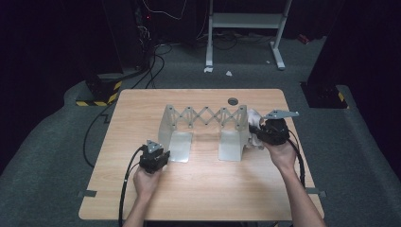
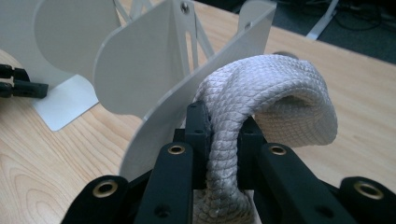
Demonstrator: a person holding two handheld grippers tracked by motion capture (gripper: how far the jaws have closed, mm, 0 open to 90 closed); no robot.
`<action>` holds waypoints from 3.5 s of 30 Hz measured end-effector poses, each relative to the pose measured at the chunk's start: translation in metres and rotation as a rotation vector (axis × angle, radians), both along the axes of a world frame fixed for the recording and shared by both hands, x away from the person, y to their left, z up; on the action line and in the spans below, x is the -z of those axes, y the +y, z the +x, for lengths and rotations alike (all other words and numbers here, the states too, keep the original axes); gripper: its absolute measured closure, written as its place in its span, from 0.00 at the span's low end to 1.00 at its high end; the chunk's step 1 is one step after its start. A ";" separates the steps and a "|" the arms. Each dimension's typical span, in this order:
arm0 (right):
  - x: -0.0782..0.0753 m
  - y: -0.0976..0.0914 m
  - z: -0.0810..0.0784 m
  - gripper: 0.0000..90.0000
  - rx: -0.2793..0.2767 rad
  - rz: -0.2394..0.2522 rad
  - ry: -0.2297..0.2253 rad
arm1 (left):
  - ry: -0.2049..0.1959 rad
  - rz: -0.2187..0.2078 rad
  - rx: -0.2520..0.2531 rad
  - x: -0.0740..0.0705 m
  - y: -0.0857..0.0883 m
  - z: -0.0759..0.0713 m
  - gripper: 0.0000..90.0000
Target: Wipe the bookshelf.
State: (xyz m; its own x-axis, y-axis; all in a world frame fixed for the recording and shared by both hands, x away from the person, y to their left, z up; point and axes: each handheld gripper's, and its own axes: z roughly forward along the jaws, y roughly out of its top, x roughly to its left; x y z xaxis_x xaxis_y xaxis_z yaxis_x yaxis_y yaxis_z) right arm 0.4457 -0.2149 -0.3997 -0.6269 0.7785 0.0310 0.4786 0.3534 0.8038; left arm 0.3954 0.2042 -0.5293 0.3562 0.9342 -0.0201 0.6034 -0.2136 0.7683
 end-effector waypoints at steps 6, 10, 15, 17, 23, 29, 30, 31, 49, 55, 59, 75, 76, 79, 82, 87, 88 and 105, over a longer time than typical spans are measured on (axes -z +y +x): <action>0.023 0.002 0.003 0.89 0.016 0.001 0.023 | 0.000 -0.001 0.001 0.000 0.000 0.000 0.72; 0.040 0.001 0.008 0.89 0.033 0.033 0.066 | 0.001 -0.003 0.001 0.000 0.000 0.000 0.72; 0.060 -0.001 0.011 0.89 0.037 0.057 0.113 | 0.000 -0.003 0.000 0.000 0.000 0.000 0.72; 0.070 -0.001 0.013 0.90 0.049 0.062 0.144 | 0.001 -0.003 0.001 0.000 0.000 0.000 0.72; 0.096 0.004 0.019 0.90 0.066 0.036 0.172 | 0.002 -0.005 0.001 0.000 0.000 0.000 0.73; 0.112 0.005 0.022 0.90 0.059 0.007 0.215 | 0.002 -0.006 0.001 0.000 0.000 0.000 0.73; 0.114 0.005 0.022 0.89 0.062 0.008 0.221 | 0.002 -0.005 0.002 0.000 0.000 0.000 0.73; 0.115 0.005 0.022 0.89 0.063 0.005 0.219 | 0.002 -0.005 0.003 0.000 0.000 0.000 0.73; 0.026 -0.003 0.009 0.90 0.035 0.030 0.024 | 0.002 -0.009 0.001 0.000 0.000 0.000 0.78; 0.001 0.000 0.009 0.90 0.033 0.013 -0.024 | 0.001 -0.006 0.005 0.000 0.000 0.000 0.78; -0.010 0.001 0.011 0.90 0.032 0.015 -0.048 | -0.005 0.005 0.012 0.000 -0.001 0.000 0.81; -0.004 0.005 0.038 0.90 0.044 -0.009 0.002 | -0.001 -0.006 0.014 0.000 -0.001 0.000 0.81; 0.001 0.006 0.039 0.90 0.045 -0.014 0.012 | 0.000 -0.005 0.016 0.000 0.000 0.000 0.81; 0.015 0.006 0.042 0.90 0.048 -0.014 0.039 | -0.001 -0.002 0.016 0.000 0.000 0.000 0.81; 0.033 0.006 0.044 0.90 0.055 -0.019 0.073 | 0.000 -0.009 0.015 0.000 0.000 0.000 0.81; 0.061 0.006 0.047 0.90 0.071 -0.003 0.124 | -0.003 -0.002 0.020 0.000 -0.001 0.000 0.82; 0.066 0.006 0.047 0.90 0.078 -0.003 0.135 | -0.002 -0.003 0.021 0.000 -0.001 0.000 0.82; 0.092 0.010 0.059 0.90 0.111 -0.005 0.191 | -0.005 0.004 0.036 0.000 -0.003 -0.001 0.88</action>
State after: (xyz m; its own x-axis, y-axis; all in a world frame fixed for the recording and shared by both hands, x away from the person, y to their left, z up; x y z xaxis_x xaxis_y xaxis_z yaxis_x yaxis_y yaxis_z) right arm 0.5045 -0.2051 -0.4920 -0.5201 0.8430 0.1369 0.6581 0.2934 0.6934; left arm 0.3947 0.2013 -0.5292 0.3901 0.9207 -0.0144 0.5911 -0.2384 0.7705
